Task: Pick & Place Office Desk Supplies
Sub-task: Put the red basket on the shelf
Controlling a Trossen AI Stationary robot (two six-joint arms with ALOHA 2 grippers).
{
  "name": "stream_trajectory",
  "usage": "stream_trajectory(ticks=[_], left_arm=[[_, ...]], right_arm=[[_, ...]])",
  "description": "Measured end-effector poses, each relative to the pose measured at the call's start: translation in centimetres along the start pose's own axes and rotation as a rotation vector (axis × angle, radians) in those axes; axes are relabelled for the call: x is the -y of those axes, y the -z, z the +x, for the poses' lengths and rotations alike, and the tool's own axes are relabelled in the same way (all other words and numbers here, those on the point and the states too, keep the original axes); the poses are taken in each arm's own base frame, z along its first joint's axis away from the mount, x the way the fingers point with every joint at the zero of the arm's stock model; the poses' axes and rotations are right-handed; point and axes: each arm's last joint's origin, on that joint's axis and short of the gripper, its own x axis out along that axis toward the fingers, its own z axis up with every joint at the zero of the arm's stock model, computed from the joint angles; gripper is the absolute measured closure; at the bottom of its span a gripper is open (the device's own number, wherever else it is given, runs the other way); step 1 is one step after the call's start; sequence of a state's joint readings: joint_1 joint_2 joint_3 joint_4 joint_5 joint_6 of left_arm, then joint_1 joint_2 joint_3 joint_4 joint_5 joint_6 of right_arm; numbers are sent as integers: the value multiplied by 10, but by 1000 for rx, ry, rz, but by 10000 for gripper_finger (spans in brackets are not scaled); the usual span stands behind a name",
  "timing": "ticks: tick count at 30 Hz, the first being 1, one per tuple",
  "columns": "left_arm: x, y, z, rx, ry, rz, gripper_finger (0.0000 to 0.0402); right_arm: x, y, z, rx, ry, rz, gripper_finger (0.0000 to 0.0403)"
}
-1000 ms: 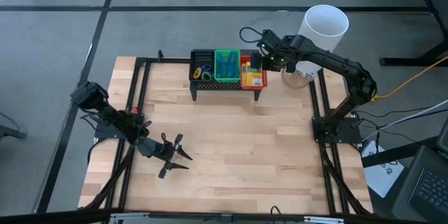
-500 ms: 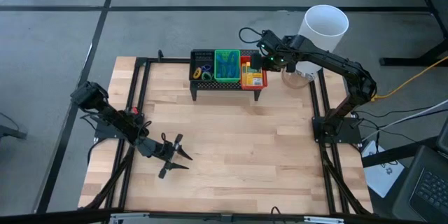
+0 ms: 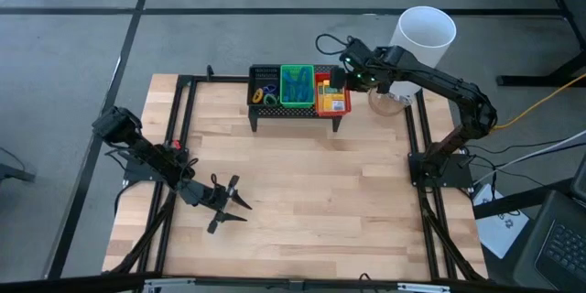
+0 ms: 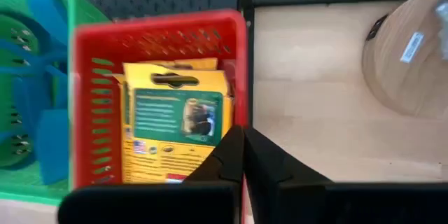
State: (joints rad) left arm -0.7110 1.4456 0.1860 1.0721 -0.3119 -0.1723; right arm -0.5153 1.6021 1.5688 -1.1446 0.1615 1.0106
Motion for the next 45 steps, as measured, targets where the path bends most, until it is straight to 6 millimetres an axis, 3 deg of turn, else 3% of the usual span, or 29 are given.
stream_trajectory(ticks=[6, 13, 17, 21, 28, 37, 45], left_arm=[[0, 0, 0, 0, 1, -5, 233], [0, 0, 0, -1, 1, -15, 233], [0, 2, 0, -18, -3, -13, 233], [-1, 2, 0, -23, -8, -11, 233], [-1, 2, 0, -23, -7, -15, 233], [-1, 2, 0, -24, -8, -18, 233], [-1, 2, 0, -23, -8, -18, 233]], right_arm=[[4, 4, -18, 8, -56, -1, 357], [0, 12, -21, 7, -66, -33, 266], [-2, 18, -26, 16, -75, -76, 244], [1, 24, -27, 38, 0, -79, 274], [4, 24, -28, 60, 38, -58, 392], [7, 26, -19, 29, 132, -44, 398], [1, 25, 1, -15, 183, -57, 400]])
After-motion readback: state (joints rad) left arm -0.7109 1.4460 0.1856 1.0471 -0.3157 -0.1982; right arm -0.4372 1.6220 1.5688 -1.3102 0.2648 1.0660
